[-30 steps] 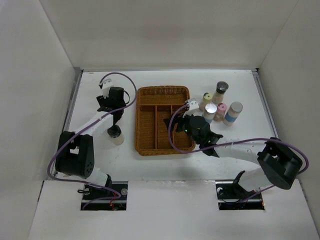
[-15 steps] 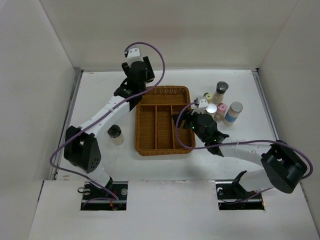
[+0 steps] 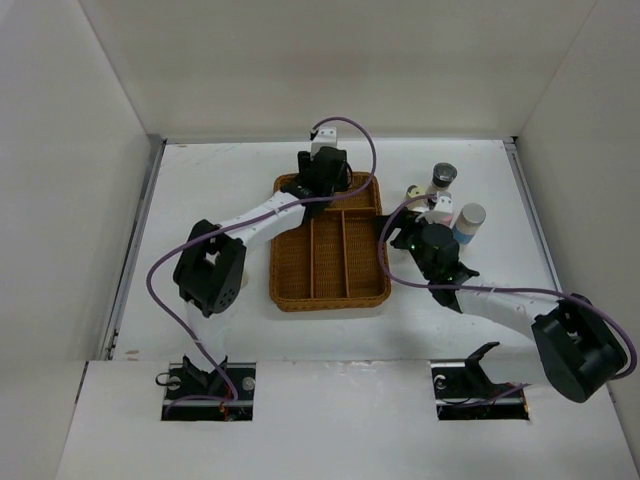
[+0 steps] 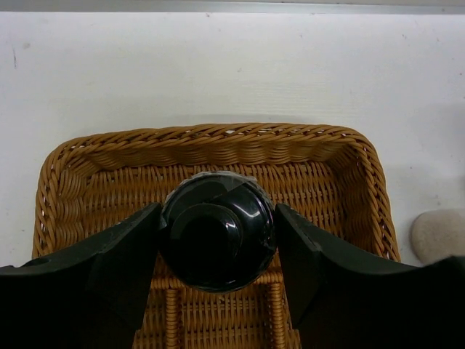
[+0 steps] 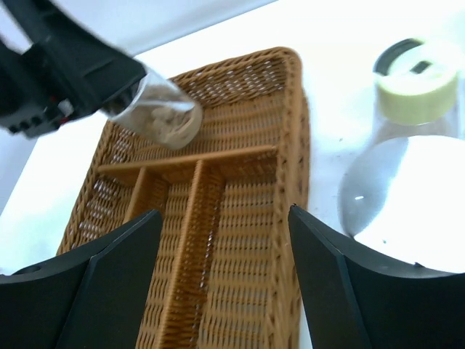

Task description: Organize the condiment bottles

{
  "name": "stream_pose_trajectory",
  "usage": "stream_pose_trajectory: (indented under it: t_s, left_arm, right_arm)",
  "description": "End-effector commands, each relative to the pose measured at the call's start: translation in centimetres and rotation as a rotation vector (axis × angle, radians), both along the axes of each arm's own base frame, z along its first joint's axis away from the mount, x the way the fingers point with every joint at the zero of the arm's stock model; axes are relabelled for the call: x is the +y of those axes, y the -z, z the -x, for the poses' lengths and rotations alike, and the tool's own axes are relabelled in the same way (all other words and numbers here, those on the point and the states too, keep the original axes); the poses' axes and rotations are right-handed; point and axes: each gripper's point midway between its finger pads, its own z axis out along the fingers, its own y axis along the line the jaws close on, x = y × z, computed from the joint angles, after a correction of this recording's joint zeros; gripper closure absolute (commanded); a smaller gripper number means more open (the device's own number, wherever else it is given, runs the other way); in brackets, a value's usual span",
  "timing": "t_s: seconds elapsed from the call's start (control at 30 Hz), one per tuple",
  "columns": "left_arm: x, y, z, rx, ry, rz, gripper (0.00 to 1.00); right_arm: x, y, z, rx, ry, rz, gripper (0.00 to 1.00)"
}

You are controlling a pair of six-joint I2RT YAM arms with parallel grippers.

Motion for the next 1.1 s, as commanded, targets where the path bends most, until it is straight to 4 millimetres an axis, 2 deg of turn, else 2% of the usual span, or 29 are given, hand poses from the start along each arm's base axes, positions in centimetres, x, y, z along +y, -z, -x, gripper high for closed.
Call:
stream_pose_trajectory:
  t_s: [0.0, 0.23, 0.37, 0.43, 0.53, 0.6, 0.63, 0.67, 0.77, 0.87, 0.93, 1.0, 1.07]
  left_arm:
    - [-1.0, -4.2, -1.8, -0.111, -0.006, 0.072, 0.62]
    - [-0.8, -0.5, -2.5, -0.053, -0.013, 0.047, 0.5]
    - [-0.8, 0.6, -2.3, -0.035, -0.01, 0.032, 0.46]
    - [-0.8, 0.5, -2.2, -0.038, -0.011, 0.038, 0.38]
    - [-0.8, -1.5, -1.9, -0.077, -0.009, 0.051, 0.2]
    - [-0.7, -3.7, -1.8, -0.123, -0.005, 0.061, 0.11]
    - [-0.7, -4.9, -1.8, -0.149, -0.004, 0.065, 0.02]
    - [-0.5, -6.1, -1.8, -0.175, -0.003, 0.07, 0.0]
    - [0.6, -10.6, -0.9, -0.256, -0.018, 0.086, 0.0]
    - [2.8, -13.8, 0.8, -0.309, -0.058, 0.09, 0.0]
    - [4.7, -14.7, 3.0, -0.329, -0.097, 0.098, 0.0]
    - [6.7, -14.5, 5.8, -0.342, -0.13, 0.102, 0.0]
    - [8.9, -13.8, 9.1, -0.348, -0.169, 0.094, 0.07]
  right_arm:
    - [-0.4, -2.5, -0.3, -0.06, 0.026, -0.087, 0.23]
    - [-1.2, -2.5, -0.4, -0.064, 0.062, -0.084, 0.21]
    - [-1.4, -2.4, -0.4, -0.064, 0.07, -0.081, 0.18]
    - [-1.4, -2.4, -0.4, -0.064, 0.07, -0.081, 0.18]
    - [-1.4, -2.4, -0.5, -0.063, 0.07, -0.079, 0.16]
    - [-1.2, -2.5, -0.4, -0.064, 0.065, -0.078, 0.16]
    - [-1.2, -2.4, -0.5, -0.063, 0.065, -0.078, 0.15]
    - [-1.1, -2.4, -0.5, -0.062, 0.065, -0.077, 0.15]
    - [-1.1, -2.3, -0.6, -0.061, 0.064, -0.071, 0.15]
    - [-1.1, -2.5, -0.5, -0.064, 0.064, -0.073, 0.14]
    - [-1.1, -2.5, -0.6, -0.064, 0.064, -0.073, 0.14]
    - [-1.1, -2.5, -0.6, -0.064, 0.064, -0.073, 0.14]
    - [-1.1, -2.5, -0.6, -0.065, 0.063, -0.072, 0.14]
